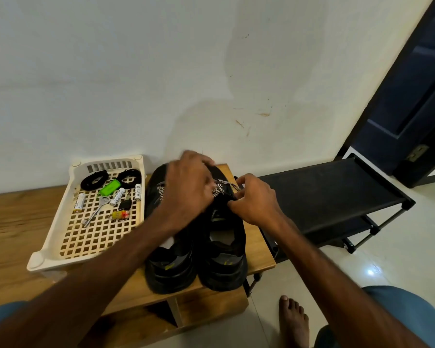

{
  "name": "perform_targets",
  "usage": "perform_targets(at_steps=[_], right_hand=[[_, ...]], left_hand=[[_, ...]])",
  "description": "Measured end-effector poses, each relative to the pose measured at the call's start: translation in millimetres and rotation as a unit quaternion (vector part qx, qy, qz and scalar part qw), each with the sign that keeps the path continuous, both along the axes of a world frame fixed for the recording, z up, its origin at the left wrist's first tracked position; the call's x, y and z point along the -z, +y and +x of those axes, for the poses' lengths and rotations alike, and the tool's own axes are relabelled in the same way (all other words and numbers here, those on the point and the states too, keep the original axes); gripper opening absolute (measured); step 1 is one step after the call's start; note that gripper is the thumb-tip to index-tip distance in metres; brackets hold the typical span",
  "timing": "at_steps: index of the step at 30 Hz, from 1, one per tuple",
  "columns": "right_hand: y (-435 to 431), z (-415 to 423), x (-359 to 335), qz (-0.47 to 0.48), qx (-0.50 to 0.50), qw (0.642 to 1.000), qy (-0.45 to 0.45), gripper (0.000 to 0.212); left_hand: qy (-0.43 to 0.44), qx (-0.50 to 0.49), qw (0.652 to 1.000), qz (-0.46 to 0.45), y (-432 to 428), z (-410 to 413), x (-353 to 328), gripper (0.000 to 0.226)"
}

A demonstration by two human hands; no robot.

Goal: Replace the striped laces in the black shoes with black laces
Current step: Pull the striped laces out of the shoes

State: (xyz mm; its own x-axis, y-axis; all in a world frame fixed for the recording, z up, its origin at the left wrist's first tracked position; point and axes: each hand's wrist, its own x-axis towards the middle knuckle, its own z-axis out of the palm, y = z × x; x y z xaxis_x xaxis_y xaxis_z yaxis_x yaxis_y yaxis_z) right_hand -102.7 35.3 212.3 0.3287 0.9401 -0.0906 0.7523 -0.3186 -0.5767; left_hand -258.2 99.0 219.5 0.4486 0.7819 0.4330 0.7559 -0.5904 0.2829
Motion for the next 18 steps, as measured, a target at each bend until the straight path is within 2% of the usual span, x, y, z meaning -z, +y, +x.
perform_targets(at_steps=[3,5,8,9,11,13,15,18], right_hand=[[-0.1,-0.6,-0.7,-0.002,-0.003,1.000,-0.003,0.054],[0.3,-2.1,-0.8,-0.001,-0.004,1.000,-0.012,0.054],[1.1,-4.7,-0.7,-0.002,-0.001,1.000,-0.020,0.059],[1.2,-5.5,-0.9,-0.001,-0.001,1.000,-0.022,0.061],[1.2,-7.2,-1.4,0.003,-0.001,1.000,-0.028,0.062],[0.9,-8.3,-1.4,0.006,0.000,0.999,-0.033,0.061],[0.5,-7.4,-0.8,0.007,0.003,0.999,-0.032,0.058],[-0.8,-4.2,-0.5,0.006,0.004,1.000,-0.021,0.057]], left_hand=[[-0.098,-0.092,0.991,0.020,22.7,-27.1,-13.5,0.004],[-0.100,-0.121,0.988,-0.003,31.0,-37.0,-11.3,0.011],[-0.064,-0.040,0.995,-0.059,12.2,-22.1,-0.7,0.045],[-0.039,0.001,0.998,-0.058,2.1,-13.1,2.8,0.049],[0.053,0.054,0.997,-0.033,-12.0,4.8,9.8,0.042],[0.124,0.050,0.991,0.002,-15.5,14.6,13.5,0.034],[0.133,0.034,0.990,0.017,-12.5,16.7,13.7,0.031],[0.099,0.029,0.994,0.023,-9.2,10.5,6.7,0.023]])
